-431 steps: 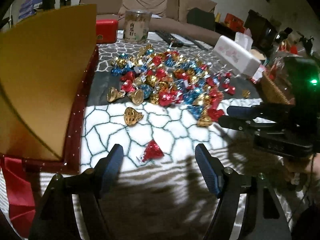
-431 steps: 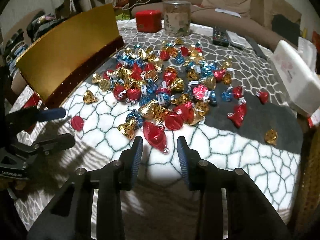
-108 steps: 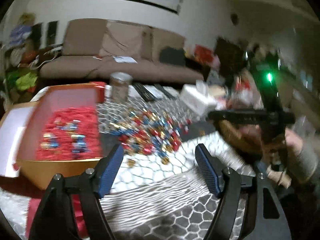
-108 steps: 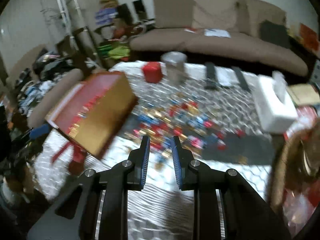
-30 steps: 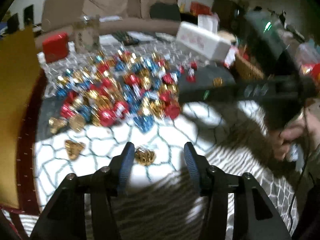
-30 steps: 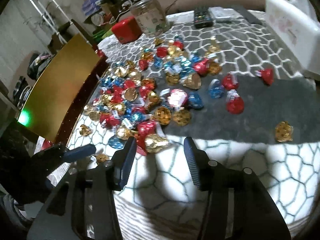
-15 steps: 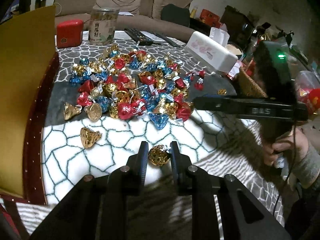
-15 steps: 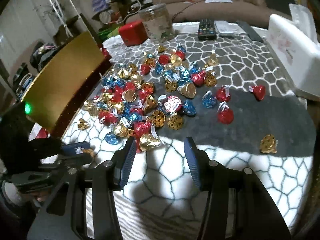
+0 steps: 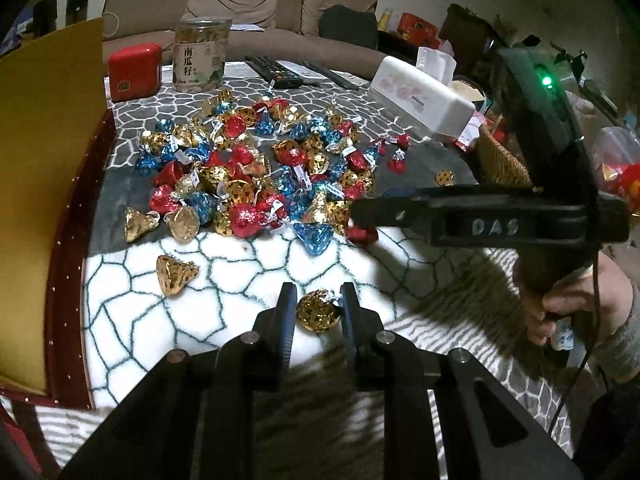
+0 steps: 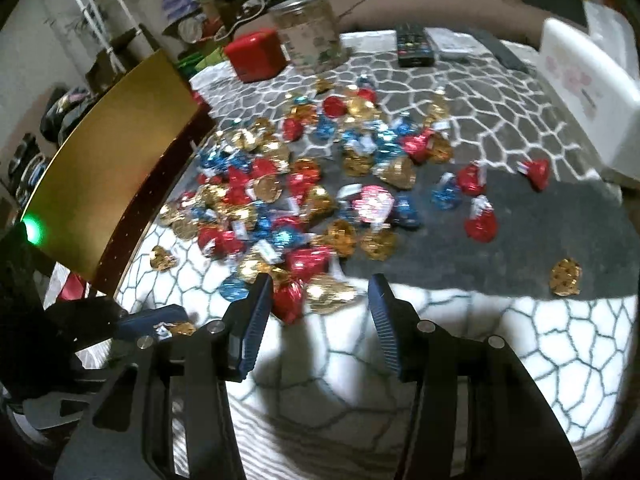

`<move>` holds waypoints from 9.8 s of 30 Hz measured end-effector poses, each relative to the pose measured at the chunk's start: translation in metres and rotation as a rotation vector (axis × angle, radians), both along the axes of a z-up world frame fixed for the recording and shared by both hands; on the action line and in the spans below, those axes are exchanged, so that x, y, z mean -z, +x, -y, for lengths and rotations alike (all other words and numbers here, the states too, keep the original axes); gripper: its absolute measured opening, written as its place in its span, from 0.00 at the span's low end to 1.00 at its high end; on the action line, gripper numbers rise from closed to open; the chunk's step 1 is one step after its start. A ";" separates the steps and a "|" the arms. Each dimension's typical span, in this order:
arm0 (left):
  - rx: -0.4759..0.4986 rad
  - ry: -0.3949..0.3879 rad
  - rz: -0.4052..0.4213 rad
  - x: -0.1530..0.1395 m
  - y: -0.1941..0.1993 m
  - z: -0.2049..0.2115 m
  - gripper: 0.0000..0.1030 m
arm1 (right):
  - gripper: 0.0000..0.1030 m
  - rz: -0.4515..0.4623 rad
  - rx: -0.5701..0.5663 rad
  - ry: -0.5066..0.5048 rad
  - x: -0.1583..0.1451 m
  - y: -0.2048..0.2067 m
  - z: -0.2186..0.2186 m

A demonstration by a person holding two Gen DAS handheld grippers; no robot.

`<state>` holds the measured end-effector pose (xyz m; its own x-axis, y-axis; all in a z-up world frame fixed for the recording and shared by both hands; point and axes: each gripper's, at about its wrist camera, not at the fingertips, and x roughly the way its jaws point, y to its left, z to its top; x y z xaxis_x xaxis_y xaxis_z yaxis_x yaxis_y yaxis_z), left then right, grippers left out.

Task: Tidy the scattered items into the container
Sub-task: 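Grasp a gold kiss with the left tool while the right tool grasps a gold kiss, then lower the left tool's gold kiss into the red shredded paper and open while the right tool releases its kiss, then move both tools back toward the scattered chocolates, then close the left tool on a gold kiss while the right tool grasps a blue kiss, then carry both kisses over the red-shred gift box and open both tools, then move both tools back over the scattered chocolates, then close the left tool on a gold kiss while the right tool grasps a gold kiss, then lower both gold kisses into the red shredded paper and open both tools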

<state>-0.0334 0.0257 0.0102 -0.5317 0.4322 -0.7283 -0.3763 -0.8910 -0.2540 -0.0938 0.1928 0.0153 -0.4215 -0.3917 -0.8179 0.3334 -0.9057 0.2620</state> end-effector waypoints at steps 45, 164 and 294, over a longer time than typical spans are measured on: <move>-0.263 -0.033 -0.119 -0.139 -0.026 0.213 0.21 | 0.23 -0.081 -0.269 -0.179 -0.132 -0.037 0.246; -0.136 -0.068 -0.002 0.001 -0.027 0.033 0.23 | 0.20 -0.109 -0.098 -0.146 -0.071 0.041 0.024; 0.056 -0.096 -0.081 -0.004 -0.053 -0.034 0.18 | 0.20 -0.086 0.048 -0.160 -0.062 0.010 -0.020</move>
